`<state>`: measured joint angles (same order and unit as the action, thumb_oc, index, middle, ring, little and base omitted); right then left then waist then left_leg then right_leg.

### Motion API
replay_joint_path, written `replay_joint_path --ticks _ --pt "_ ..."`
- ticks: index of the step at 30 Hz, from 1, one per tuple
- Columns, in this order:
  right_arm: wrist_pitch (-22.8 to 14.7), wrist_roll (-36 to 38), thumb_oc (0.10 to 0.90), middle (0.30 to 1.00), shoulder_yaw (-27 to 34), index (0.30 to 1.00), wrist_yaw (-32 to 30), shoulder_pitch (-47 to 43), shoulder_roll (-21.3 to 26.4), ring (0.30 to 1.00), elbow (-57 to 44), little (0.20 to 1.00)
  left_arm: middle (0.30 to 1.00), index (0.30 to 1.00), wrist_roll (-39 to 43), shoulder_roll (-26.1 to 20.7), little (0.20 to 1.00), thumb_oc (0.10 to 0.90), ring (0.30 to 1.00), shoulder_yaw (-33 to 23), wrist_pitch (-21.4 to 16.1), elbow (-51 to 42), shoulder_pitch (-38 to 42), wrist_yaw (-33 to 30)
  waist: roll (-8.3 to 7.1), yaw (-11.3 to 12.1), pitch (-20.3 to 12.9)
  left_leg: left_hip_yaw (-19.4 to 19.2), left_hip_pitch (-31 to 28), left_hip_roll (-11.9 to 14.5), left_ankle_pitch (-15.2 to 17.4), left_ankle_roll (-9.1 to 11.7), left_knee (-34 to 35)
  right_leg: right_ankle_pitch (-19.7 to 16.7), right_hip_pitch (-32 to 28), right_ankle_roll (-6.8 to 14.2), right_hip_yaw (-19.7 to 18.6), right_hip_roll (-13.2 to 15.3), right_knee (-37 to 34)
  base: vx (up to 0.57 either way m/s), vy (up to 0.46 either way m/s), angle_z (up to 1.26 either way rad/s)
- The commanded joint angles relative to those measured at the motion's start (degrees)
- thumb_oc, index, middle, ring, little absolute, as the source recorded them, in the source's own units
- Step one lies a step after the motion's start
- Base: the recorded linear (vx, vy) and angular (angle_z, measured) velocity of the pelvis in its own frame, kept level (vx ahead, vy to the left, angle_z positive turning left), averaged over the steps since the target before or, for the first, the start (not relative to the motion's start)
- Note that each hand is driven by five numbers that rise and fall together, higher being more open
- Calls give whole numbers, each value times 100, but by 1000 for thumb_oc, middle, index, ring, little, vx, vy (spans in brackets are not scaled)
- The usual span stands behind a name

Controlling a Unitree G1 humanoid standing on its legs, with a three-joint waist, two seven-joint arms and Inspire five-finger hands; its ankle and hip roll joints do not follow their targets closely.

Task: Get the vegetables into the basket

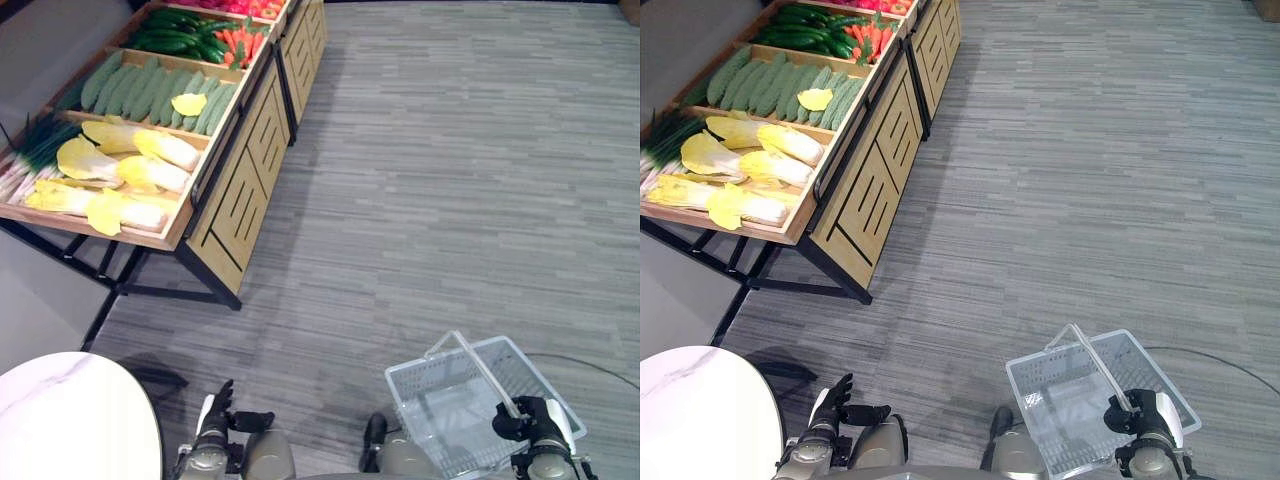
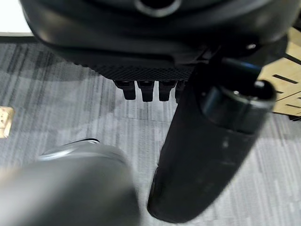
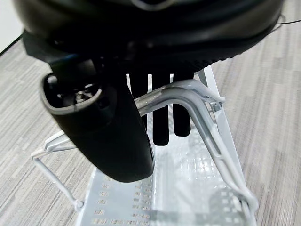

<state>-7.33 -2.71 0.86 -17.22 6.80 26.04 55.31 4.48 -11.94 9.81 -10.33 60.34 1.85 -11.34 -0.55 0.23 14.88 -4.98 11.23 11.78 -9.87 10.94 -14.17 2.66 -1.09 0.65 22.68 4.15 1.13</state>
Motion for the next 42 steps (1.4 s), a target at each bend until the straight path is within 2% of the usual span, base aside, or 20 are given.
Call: replay_joint_path --ticks 1,2,5,8,12,13,15,18,19,22,25,27,28,29,31,32,34,38,41,42 --pt "-408 229 400 300 137 300 -353 -86 462 300 -452 300 1000 1000 -28 -319 1000 900 1000 86 -131 -197 137 -192 -111 13 106 -43 -450 -383 660 -286 489 14 -104 686 -576 503 323 395 112 33" --pt "-422 211 400 300 17 300 -352 -133 398 300 -490 300 1000 1000 -49 -354 1000 900 1000 96 -129 -217 165 -208 -60 130 64 123 -224 -350 313 -267 1032 112 -248 716 -706 404 328 302 89 -22" --pt "-404 195 400 300 -39 300 -322 -151 331 300 -432 300 1000 1000 -25 -403 1000 900 1000 68 -135 -229 148 -213 -89 147 10 -20 -309 -364 328 -316 1095 185 -325 750 -798 398 364 281 132 -40" --pt "-396 143 400 300 18 300 -347 -151 215 300 -583 300 1000 1000 -67 -525 1000 900 1000 13 -136 -264 162 -230 -199 156 -43 -186 -382 -596 637 -524 907 149 -362 897 -952 656 589 237 210 -35" --pt "-400 147 400 300 -31 300 -334 -277 186 300 -554 300 1000 1000 -97 -654 1000 900 1000 -1 -149 -262 223 -225 -285 183 -5 -331 -330 -718 975 -648 569 56 -219 989 -1125 829 862 158 200 -18" --pt "-385 96 400 300 -80 300 -316 -329 162 300 -590 300 1000 1000 -106 -734 1000 900 1000 -17 -152 -296 263 -238 -331 196 21 -400 -332 -781 1157 -735 405 -123 -104 1062 -1191 932 1112 153 198 -21" --pt "-377 78 400 300 -130 300 -309 -395 106 300 -571 300 1000 1000 -76 -777 1000 900 1000 -47 -152 -271 318 -256 -367 197 55 -470 -387 -822 1292 -835 362 -343 75 1123 -1262 986 1490 171 228 -20" --pt "-365 83 400 300 -204 300 -289 -487 76 300 -454 300 1000 1000 -55 -804 1000 900 1000 -37 -154 -284 375 -273 -379 221 124 -568 -489 -842 1391 -923 366 -599 294 1159 -1220 1069 1907 99 136 -10" --pt "-328 44 400 300 -251 300 -275 -528 62 300 -428 300 1000 1000 -7 -817 1000 900 1000 -62 -157 -368 332 -287 -362 262 183 -678 -635 -851 1488 -1017 382 -912 437 1187 -1009 1202 2315 180 207 -1" --pt "-293 44 400 300 -280 300 -281 -538 -18 300 -486 300 1000 1000 3 -804 1000 900 1000 -78 -122 -378 302 -252 -308 217 224 -704 -920 -870 1521 -1071 569 -917 708 1185 -949 1109 2576 157 128 -4" --pt "-323 84 400 300 -276 300 -279 -516 -26 300 -428 300 1000 1000 7 -774 1000 900 1000 -66 -132 -292 308 -238 -281 151 241 -642 -1083 -899 1479 -1050 771 -766 950 1128 -983 926 2356 155 46 1" --pt "-349 100 400 300 -269 300 -290 -503 -3 300 -497 300 1000 1000 -41 -731 1000 900 1000 -35 -125 -243 295 -207 -313 87 249 -608 -1245 -949 1520 -981 914 -763 1098 1136 -865 968 1721 198 -36 22" --pt "-349 100 400 300 -269 300 -290 -500 -2 300 -498 300 1000 1000 -41 -729 1000 900 1000 -34 -126 -242 294 -207 -304 80 253 -599 -1258 -940 1524 -977 920 -761 1076 1135 -851 959 1708 200 -85 34" --pt "-338 106 400 300 -278 300 -307 -561 30 300 -419 300 1000 1000 -85 -705 1000 900 1000 -12 -128 -182 315 -181 -330 43 251 -546 -1369 -953 1564 -913 982 -859 1191 1187 -844 1014 1264 222 -104 31" --pt "-337 77 400 300 -292 300 -306 -523 17 300 -449 300 1000 1000 -127 -676 1000 900 1000 -18 -129 -163 312 -183 -353 -36 242 -456 -1520 -969 1613 -829 1007 -1021 1273 1271 -993 1003 765 340 -158 30" --pt "-336 83 400 300 -300 300 -291 -468 -3 300 -356 300 1000 1000 -147 -646 1000 900 1000 -27 -132 -95 313 -163 -362 -128 218 -307 -1661 -973 1655 -746 979 -1144 1304 1324 -1333 911 443 295 -132 36" --pt "-338 95 400 300 -306 300 -261 -447 -13 300 -307 300 1000 1000 -154 -615 1000 900 1000 -33 -142 -27 295 -149 -356 -147 204 -261 -1748 -961 1679 -715 969 -1190 1300 1345 -1388 875 449 224 -104 56" --pt "-336 81 400 300 -304 300 -221 -351 -15 300 -364 300 1000 1000 -101 -588 1000 900 1000 -62 -137 -36 228 -145 -338 -170 128 -102 -1898 -907 1679 -633 909 -1019 1193 1248 -1409 735 579 196 -139 58" --pt "-381 128 400 300 -310 300 -166 -329 136 300 -237 300 1000 1000 -35 -537 1000 900 1000 -63 -128 12 192 -159 -226 -170 33 277 -1856 -628 1392 -402 618 -589 1088 952 -1258 475 800 211 -303 13" --pt "-384 129 400 300 -311 300 -166 -331 138 300 -233 300 1000 1000 -35 -536 1000 900 1000 -63 -128 11 191 -159 -222 -180 32 288 -1849 -624 1397 -399 609 -586 1086 949 -1248 474 801 148 -245 50"
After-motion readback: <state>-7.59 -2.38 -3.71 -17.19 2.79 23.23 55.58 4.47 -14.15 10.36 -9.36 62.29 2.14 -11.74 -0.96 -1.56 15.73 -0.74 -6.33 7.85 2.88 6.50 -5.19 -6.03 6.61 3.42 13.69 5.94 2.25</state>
